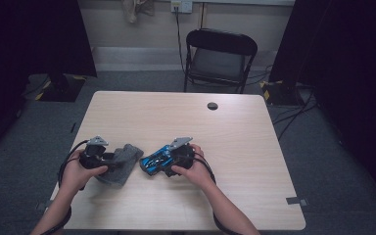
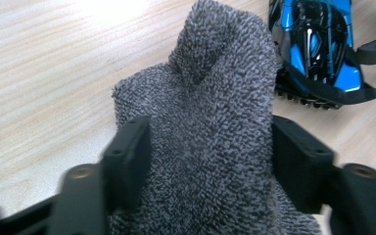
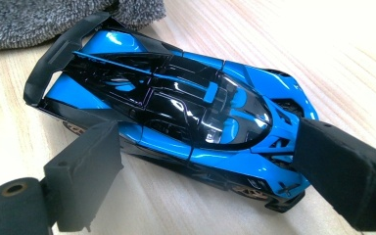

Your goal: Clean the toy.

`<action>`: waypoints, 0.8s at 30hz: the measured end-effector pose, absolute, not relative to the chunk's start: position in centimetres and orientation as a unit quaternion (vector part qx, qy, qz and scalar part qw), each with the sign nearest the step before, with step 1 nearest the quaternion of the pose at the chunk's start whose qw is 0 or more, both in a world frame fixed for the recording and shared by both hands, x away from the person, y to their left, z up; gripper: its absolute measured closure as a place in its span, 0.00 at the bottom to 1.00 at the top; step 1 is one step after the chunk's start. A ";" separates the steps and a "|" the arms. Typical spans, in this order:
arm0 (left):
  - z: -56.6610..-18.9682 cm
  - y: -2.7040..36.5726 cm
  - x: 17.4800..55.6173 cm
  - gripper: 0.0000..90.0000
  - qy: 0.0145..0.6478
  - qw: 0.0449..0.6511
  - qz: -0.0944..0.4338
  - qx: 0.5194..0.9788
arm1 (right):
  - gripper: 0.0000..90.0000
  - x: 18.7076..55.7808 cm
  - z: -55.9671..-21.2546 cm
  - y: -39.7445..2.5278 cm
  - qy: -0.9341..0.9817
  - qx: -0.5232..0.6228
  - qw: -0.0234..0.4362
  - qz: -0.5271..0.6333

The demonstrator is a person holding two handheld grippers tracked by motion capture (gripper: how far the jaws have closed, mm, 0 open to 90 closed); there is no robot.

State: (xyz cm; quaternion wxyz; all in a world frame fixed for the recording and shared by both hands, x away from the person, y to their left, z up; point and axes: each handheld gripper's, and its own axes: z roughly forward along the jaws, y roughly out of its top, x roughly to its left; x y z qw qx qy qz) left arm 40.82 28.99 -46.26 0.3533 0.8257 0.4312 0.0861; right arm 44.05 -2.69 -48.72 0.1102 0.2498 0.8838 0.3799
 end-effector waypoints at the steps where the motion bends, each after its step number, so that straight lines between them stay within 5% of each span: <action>1: -46.4 29.0 40.9 0.48 0.431 0.353 0.088 0.826 | 0.12 44.1 -48.7 -2.7 0.884 0.250 0.110 0.379; 11: -47.3 27.9 42.7 0.80 0.432 0.335 0.083 0.833 | 0.11 44.0 -48.8 -2.7 0.882 0.248 0.113 0.384; 24: -45.2 22.1 48.8 0.81 0.380 0.339 0.097 0.855 | 0.12 44.0 -49.0 -2.9 0.880 0.243 0.116 0.391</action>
